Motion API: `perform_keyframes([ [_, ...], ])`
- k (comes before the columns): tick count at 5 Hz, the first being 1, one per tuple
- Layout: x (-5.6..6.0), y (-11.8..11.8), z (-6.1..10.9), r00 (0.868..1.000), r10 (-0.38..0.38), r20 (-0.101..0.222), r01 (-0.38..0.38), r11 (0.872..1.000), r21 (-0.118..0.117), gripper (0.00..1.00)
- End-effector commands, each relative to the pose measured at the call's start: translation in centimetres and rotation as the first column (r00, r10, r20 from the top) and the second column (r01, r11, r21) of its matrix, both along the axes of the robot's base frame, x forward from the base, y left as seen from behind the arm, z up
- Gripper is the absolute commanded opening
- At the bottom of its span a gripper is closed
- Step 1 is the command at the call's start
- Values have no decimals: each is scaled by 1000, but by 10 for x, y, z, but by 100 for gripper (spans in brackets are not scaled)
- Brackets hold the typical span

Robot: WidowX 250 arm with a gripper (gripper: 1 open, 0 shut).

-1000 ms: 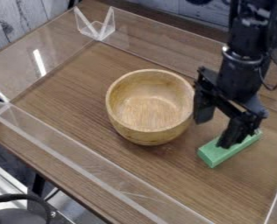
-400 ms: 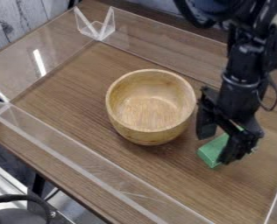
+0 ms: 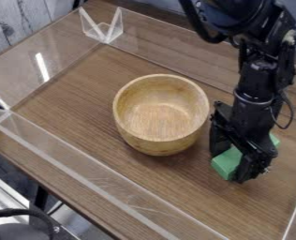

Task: Put the green block in the brown bowl

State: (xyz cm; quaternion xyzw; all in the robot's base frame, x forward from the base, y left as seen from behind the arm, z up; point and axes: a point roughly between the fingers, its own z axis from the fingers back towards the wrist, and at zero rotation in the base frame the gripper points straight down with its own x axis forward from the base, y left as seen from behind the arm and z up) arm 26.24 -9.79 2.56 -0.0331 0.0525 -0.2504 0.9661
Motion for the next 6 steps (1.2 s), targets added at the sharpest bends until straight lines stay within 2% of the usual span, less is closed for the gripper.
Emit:
perform_keyframes([
  [1,7,-1,16,998,-5,69,6,1000,-22,100],
  [2,6,0,27,995,-12,103,14,1000,-26,100],
  [4,8,-1,24,991,-23,131,28,999,-38,100],
  [6,8,-2,29,986,-31,163,38,998,-42,100],
])
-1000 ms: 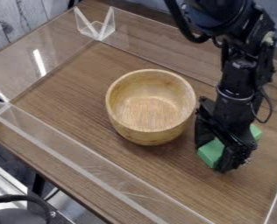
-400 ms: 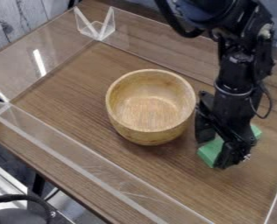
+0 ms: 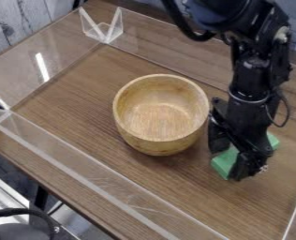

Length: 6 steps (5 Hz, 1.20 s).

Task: Put the green block in the brown bowl

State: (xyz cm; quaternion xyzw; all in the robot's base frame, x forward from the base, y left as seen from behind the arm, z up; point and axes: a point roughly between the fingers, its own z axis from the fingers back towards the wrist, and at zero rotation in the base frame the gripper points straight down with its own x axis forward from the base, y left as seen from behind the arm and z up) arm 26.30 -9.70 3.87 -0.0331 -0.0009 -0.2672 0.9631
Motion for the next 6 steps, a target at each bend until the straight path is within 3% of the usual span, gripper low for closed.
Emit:
perform_keyframes([
  [1,9,-3,16,998,-8,70,9,1000,-18,100],
  [2,10,-4,13,997,-10,72,12,1000,-26,100],
  [3,11,-3,9,998,-6,66,8,1000,-26,0],
  [4,11,-2,12,998,-4,69,6,1000,-24,0],
  [6,13,6,39,994,8,105,-7,1000,-11,0],
])
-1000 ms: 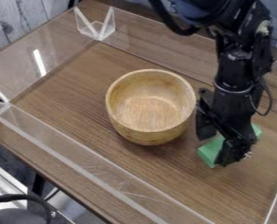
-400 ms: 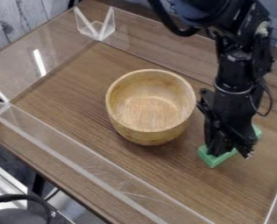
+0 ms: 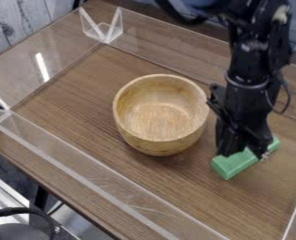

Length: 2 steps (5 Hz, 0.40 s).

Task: Put the green block in the brown bowl

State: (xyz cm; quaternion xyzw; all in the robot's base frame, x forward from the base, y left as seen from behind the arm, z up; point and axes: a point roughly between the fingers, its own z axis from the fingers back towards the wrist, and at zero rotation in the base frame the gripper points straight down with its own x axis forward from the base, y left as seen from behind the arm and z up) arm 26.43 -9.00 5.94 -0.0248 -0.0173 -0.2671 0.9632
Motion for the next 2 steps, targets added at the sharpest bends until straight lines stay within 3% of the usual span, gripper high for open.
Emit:
perform_keyframes([
  [1,14,4,35,996,17,92,-17,1000,-9,0],
  [2,19,12,55,993,36,115,-36,999,5,0],
])
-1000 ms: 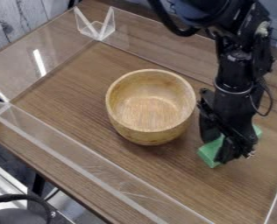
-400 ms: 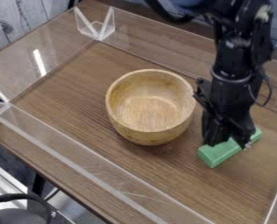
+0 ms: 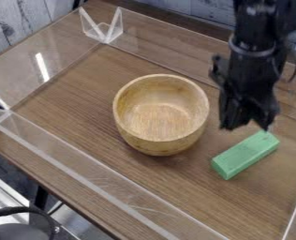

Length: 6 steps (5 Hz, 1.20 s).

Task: Put the green block in the brown bowl

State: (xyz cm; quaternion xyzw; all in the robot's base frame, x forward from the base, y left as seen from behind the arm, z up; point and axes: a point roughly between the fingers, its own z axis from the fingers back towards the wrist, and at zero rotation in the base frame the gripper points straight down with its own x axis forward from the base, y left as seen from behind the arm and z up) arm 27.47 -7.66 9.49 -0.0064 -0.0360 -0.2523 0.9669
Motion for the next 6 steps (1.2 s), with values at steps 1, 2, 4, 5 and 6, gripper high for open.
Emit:
perform_keyframes([
  [1,10,0,24,997,2,79,-1,1000,-15,0],
  [2,11,-1,20,997,-2,74,3,1000,-17,100],
  [4,14,-3,16,998,-4,68,5,1000,-22,0],
  [5,16,-4,14,998,-5,67,6,1000,-25,0],
  [6,17,-6,10,998,-9,62,11,1000,-29,0],
])
